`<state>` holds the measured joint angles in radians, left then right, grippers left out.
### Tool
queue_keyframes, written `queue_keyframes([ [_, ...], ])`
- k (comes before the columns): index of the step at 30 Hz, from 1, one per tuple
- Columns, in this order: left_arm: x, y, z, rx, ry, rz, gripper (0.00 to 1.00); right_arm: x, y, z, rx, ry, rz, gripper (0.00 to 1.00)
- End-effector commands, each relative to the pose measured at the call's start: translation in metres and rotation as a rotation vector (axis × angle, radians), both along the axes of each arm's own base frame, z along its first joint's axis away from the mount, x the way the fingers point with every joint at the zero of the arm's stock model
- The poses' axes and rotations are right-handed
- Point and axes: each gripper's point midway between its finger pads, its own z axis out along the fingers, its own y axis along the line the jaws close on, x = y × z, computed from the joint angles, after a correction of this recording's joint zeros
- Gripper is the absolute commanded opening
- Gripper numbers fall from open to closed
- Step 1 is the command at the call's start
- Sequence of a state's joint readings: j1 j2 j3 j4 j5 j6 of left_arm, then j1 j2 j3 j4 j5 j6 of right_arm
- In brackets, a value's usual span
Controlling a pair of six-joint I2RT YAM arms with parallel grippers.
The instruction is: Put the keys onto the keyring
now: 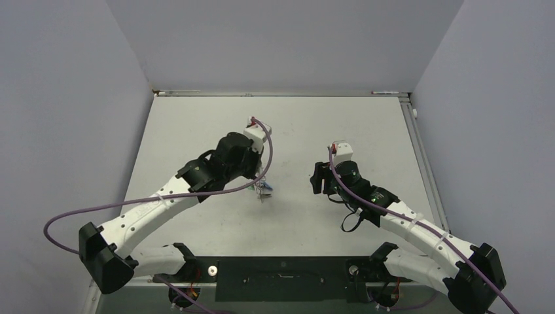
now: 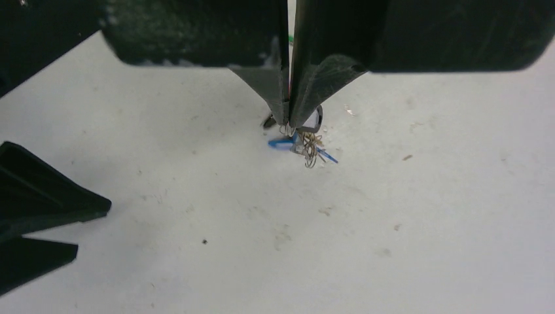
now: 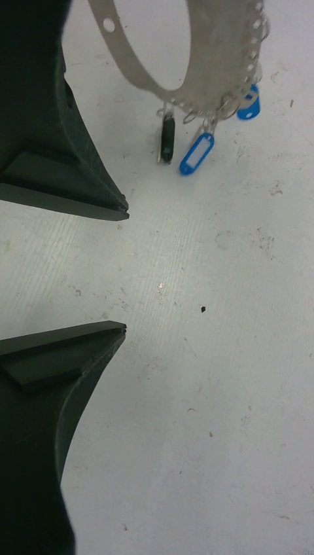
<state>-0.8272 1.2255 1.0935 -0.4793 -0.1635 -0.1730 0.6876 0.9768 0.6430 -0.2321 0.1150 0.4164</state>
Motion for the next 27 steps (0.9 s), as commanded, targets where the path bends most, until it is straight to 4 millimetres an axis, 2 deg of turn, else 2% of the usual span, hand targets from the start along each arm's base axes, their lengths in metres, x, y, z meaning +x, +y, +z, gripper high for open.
queue_keyframes([
  [1,0.022,0.046,0.065,-0.005,-0.151,0.12,0.0,0.009,0.007,0.021,0.059,-0.048,-0.009,0.59],
  [6,0.032,0.104,0.083,0.252,-0.245,0.227,0.0,0.009,0.01,0.022,0.066,-0.045,-0.001,0.59],
  [9,0.031,0.113,0.086,0.338,-0.257,0.202,0.0,0.009,0.01,0.021,0.066,-0.043,0.0,0.59],
  [13,0.03,0.1,0.068,0.372,-0.204,0.107,0.0,0.01,0.011,0.02,0.064,-0.038,0.0,0.59],
  [21,0.019,0.044,-0.023,0.439,0.03,-0.123,0.0,0.008,0.002,0.011,0.051,-0.018,-0.047,0.59],
  [27,0.011,0.002,-0.071,0.503,0.146,-0.254,0.0,0.012,-0.008,0.004,0.033,-0.017,-0.116,0.59],
])
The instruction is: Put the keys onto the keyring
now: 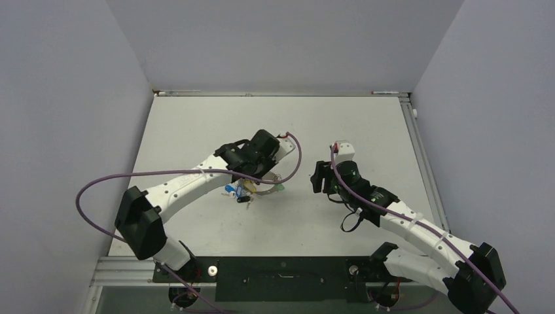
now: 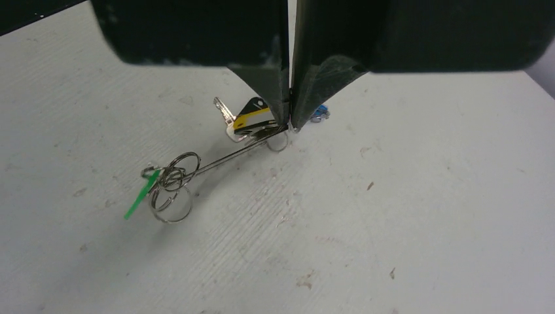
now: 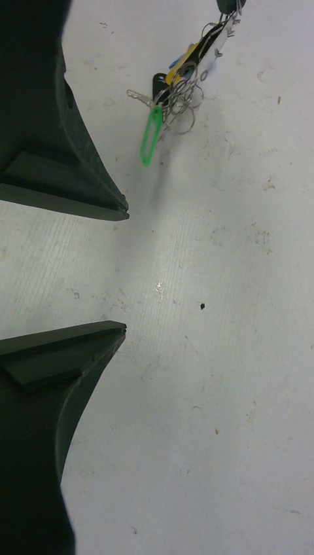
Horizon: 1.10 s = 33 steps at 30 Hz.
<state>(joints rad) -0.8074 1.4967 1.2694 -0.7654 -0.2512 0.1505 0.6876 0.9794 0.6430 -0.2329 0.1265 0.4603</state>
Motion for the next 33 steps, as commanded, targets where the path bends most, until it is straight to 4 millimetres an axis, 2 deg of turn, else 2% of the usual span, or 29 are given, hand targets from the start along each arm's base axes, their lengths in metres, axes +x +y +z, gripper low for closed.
queue_keyframes([
  [1,-0.007,-0.036,-0.022,0.001,0.1,-0.1,0.0,0.012,-0.012,0.005,-0.002,-0.031,-0.105,0.59],
  [5,-0.005,-0.058,-0.043,0.028,0.148,-0.158,0.0,0.014,-0.029,0.01,-0.03,-0.049,-0.186,0.59],
  [12,-0.006,-0.089,-0.064,0.003,0.196,-0.219,0.0,0.01,-0.056,0.018,-0.032,-0.101,-0.297,0.59],
  [17,-0.02,-0.101,-0.083,-0.012,0.262,-0.226,0.0,0.009,-0.062,0.024,-0.022,-0.129,-0.321,0.59],
  [20,-0.022,-0.103,-0.092,-0.016,0.267,-0.192,0.04,0.01,-0.063,0.025,-0.019,-0.137,-0.328,0.59],
  [21,-0.021,-0.103,-0.094,-0.019,0.264,-0.176,0.09,0.01,-0.062,0.025,-0.017,-0.137,-0.326,0.59],
  [23,-0.018,-0.102,-0.096,-0.023,0.252,-0.14,0.3,0.01,-0.061,0.025,-0.015,-0.136,-0.32,0.59],
  [26,-0.014,-0.097,-0.089,-0.037,0.192,-0.101,0.48,0.01,-0.059,0.027,-0.009,-0.14,-0.309,0.59],
  [30,-0.018,-0.099,-0.058,-0.107,0.118,-0.095,0.73,0.009,-0.06,0.032,0.008,-0.162,-0.307,0.59],
  [33,-0.021,-0.088,-0.022,-0.153,0.045,-0.053,0.82,0.008,-0.06,0.036,0.019,-0.175,-0.302,0.59],
])
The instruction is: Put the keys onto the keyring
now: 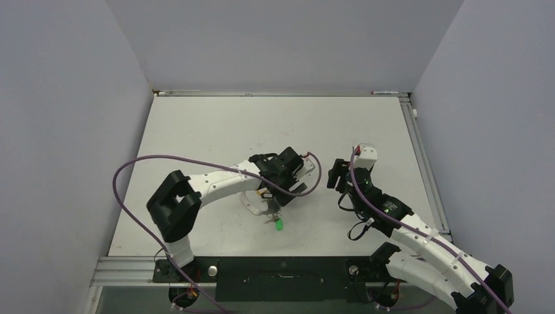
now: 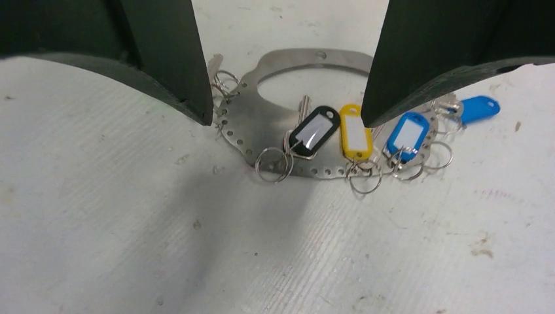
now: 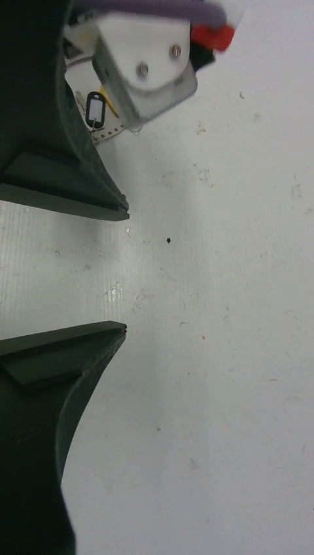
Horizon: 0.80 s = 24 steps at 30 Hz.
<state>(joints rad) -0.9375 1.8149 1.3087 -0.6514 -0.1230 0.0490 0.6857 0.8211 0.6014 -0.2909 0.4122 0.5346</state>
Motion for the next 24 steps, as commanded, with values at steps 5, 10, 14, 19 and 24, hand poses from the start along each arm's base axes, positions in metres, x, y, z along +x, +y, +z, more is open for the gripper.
queue_keyframes([
  [5,0.005,0.037,0.136,-0.223,-0.347,0.206,0.91,0.003,0.001,0.017,0.033,-0.078,0.019,0.59],
  [10,-0.006,0.091,0.176,-0.327,-0.519,0.322,0.96,0.001,0.018,0.022,0.071,-0.117,0.115,0.61],
  [14,-0.016,0.126,0.185,-0.485,-0.664,0.37,0.96,0.0,0.034,0.03,0.128,-0.163,0.195,0.75],
  [19,-0.015,0.18,0.211,-0.571,-0.879,0.567,0.96,-0.002,0.045,0.06,0.208,-0.271,0.25,0.82],
  [24,-0.015,0.224,0.222,-0.558,-0.994,0.752,0.96,0.002,0.021,0.096,0.261,-0.42,0.13,0.85],
])
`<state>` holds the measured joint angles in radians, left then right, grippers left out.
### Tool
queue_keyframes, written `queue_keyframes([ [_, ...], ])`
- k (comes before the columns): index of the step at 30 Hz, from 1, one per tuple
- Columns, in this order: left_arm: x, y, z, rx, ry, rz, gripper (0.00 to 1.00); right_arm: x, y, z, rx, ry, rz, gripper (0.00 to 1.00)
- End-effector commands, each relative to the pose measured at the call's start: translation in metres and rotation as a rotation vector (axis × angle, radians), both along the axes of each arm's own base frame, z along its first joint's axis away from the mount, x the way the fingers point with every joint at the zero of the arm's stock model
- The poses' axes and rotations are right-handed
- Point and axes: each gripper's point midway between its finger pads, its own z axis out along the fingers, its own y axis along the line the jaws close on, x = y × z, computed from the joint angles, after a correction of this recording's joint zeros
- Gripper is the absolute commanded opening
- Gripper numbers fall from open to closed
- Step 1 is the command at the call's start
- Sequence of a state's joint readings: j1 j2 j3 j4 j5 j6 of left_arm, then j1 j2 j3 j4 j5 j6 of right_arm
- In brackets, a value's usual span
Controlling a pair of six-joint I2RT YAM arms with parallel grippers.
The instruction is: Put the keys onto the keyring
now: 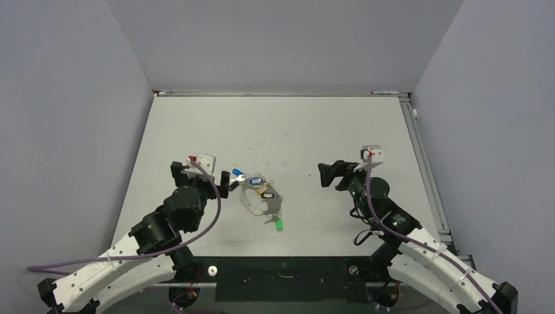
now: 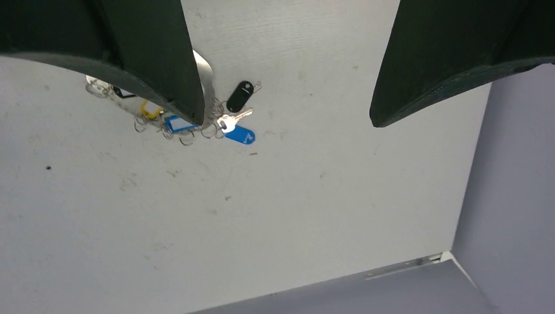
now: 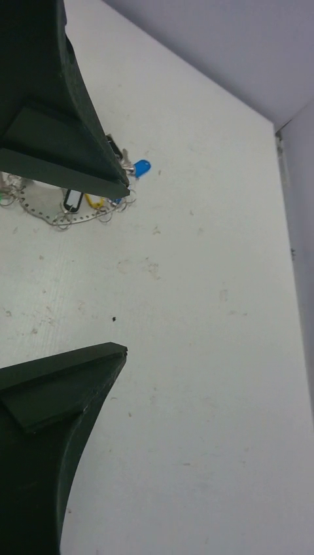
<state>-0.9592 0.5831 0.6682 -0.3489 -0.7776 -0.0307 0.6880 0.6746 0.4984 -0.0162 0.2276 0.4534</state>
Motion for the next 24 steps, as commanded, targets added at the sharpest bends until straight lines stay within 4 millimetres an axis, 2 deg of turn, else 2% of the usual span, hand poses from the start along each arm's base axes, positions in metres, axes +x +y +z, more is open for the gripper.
queue_keyframes([
  [1,0.007,0.039,0.034,-0.106,-0.138,0.221,0.96,0.004,-0.018,0.055,0.135,-0.211,-0.092,0.88],
  [3,0.006,0.041,0.033,-0.11,-0.14,0.218,0.96,0.003,-0.022,0.064,0.165,-0.264,-0.102,0.93],
  [7,0.006,0.036,0.03,-0.102,-0.128,0.186,0.96,0.004,-0.022,0.069,0.175,-0.285,-0.105,0.95],
  [20,0.007,0.036,0.025,-0.047,-0.111,0.171,0.96,0.007,-0.007,0.057,0.144,-0.239,-0.052,0.97],
  [24,0.007,0.035,0.025,-0.042,-0.108,0.165,0.96,0.015,-0.011,0.049,0.112,-0.205,-0.093,0.98],
])
